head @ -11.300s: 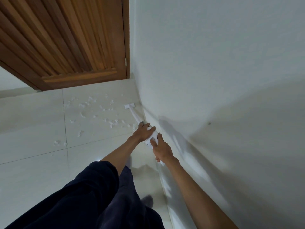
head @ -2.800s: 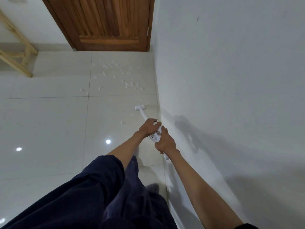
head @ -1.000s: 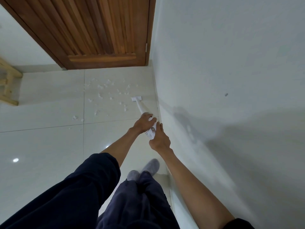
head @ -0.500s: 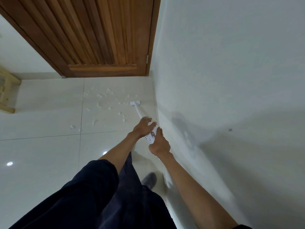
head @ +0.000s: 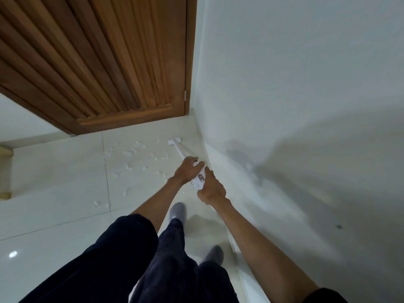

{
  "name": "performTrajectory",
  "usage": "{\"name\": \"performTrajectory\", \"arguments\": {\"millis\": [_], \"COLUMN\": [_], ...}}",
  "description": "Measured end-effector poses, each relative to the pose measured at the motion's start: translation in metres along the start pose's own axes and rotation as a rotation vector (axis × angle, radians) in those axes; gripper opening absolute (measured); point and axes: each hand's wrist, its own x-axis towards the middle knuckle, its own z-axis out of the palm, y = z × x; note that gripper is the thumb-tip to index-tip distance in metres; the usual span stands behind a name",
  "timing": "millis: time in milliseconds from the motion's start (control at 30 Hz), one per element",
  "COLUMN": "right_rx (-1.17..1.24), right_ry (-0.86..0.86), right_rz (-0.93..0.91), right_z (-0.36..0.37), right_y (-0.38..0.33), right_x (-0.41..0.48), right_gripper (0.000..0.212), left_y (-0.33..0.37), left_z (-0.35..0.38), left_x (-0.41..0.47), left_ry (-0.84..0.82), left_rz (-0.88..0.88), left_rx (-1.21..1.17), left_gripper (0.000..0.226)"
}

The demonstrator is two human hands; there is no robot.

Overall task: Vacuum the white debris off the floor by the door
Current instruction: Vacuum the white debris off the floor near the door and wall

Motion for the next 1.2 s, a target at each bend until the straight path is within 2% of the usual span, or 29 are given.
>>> {"name": "performTrajectory", "arguments": {"millis": [100,200,267,300,367,400,567,733,900,1100,1200], "right_rx": [-0.001,0.012,0.007,0.005,0.012,0.014,0.011,0.003,0.003,0.021,0.023], "right_ry": [-0.002,0.005,0.008,0.012,0.009,0.008,0.012,0.012,0.001,-0.001,-0.011], "right_rz": [0.012,0.009,0.015,0.016,0.017,0.018,0.018,0.005,0.016,-0.010,0.013], "right_z": [-0.005,-0.012,-0.016,-0.018,-0.021,-0.021,-0.027,-0.034,-0.036,-0.033,-0.031], "right_y": [-0.017,-0.032,-0.040,-0.044,-0.050,-0.052,-0.060,-0.065,-0.064,-0.043,-0.027], "right_x": [0.013,0.026,0.034,0.039,0.045,0.047,0.062,0.074,0.071,0.049,0.036], "right_gripper": [0.077,0.075,0.075,0.075,0.074,0.073,0.073,0.073,0.076,0.068,0.072], "left_y": [0.004,0.008,0.010,0.011,0.008,0.008,0.013,0.013,0.018,0.003,-0.007], "left_z": [-0.018,-0.034,-0.043,-0.047,-0.053,-0.055,-0.063,-0.068,-0.065,-0.040,-0.021], "left_x": [0.016,0.028,0.037,0.040,0.051,0.055,0.072,0.090,0.086,0.076,0.073], "left_ry": [-0.020,-0.019,-0.028,-0.035,-0.017,-0.018,-0.026,-0.022,-0.003,0.009,0.009], "left_rz": [0.005,0.010,-0.005,-0.016,-0.038,-0.048,-0.045,-0.053,-0.038,-0.059,-0.066], "left_rx": [-0.009,-0.001,0.017,0.022,0.023,0.021,0.045,0.036,0.030,0.023,0.039], "left_gripper": [0.019,0.034,0.033,0.043,0.077,0.084,0.084,0.097,0.093,0.093,0.083]}}
